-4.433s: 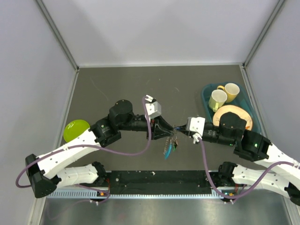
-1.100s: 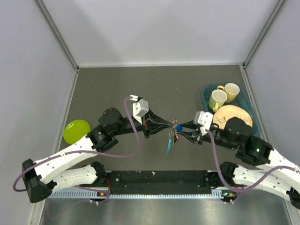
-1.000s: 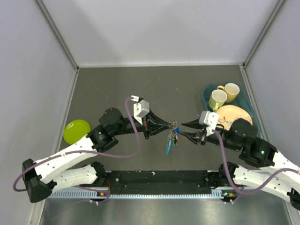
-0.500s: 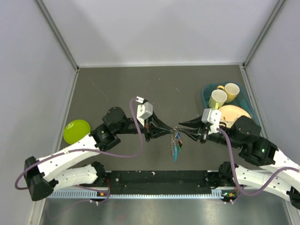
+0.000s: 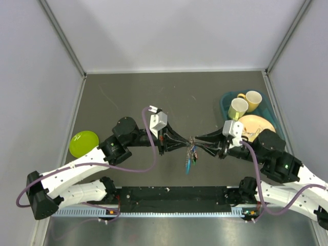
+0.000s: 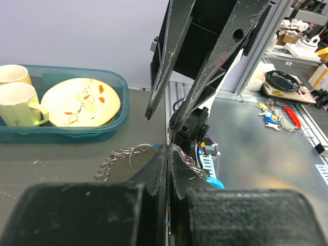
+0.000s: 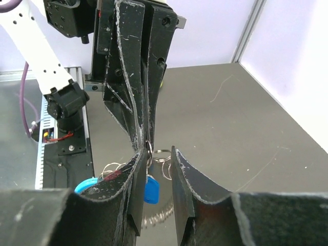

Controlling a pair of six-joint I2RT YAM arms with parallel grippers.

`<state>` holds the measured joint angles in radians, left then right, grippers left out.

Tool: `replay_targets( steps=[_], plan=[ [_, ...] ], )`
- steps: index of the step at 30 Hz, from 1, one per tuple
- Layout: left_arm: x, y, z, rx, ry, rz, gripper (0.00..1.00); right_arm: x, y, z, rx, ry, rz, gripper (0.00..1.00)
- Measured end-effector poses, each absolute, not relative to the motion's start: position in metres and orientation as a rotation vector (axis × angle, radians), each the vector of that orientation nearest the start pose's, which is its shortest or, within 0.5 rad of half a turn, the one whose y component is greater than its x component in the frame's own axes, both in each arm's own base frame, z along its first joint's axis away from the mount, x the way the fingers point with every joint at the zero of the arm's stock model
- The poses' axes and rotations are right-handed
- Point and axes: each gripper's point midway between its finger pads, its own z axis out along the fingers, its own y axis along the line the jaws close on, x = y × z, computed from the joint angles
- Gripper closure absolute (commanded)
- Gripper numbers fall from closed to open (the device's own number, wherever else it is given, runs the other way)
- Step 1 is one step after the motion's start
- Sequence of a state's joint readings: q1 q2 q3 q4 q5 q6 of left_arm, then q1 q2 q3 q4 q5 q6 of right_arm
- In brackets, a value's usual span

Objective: Remove the keys from the keyring

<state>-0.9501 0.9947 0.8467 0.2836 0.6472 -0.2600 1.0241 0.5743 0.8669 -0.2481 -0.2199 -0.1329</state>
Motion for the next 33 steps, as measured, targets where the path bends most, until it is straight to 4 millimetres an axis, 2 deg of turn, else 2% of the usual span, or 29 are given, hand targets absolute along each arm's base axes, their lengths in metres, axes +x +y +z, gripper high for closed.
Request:
replay_targets(
  steps=[4,9,16,33],
  plan=[
    [0.105,-0.342,0.346,1.065,1.241,-1.414,1.0,0.107,0.244,0.351,-1.019,1.231,0.888,0.73],
    [0.106,-0.342,0.348,1.058,1.239,-1.408,1.0,0.106,0.246,0.337,-1.035,1.272,0.901,0.73],
    [0.107,-0.342,0.349,1.054,1.236,-1.406,1.0,0.105,0.244,0.338,-1.03,1.267,0.903,0.79],
    [0.107,-0.342,0.355,1.041,1.185,-1.41,1.0,0.108,0.248,0.337,-1.025,1.263,0.903,0.8]
  ],
)
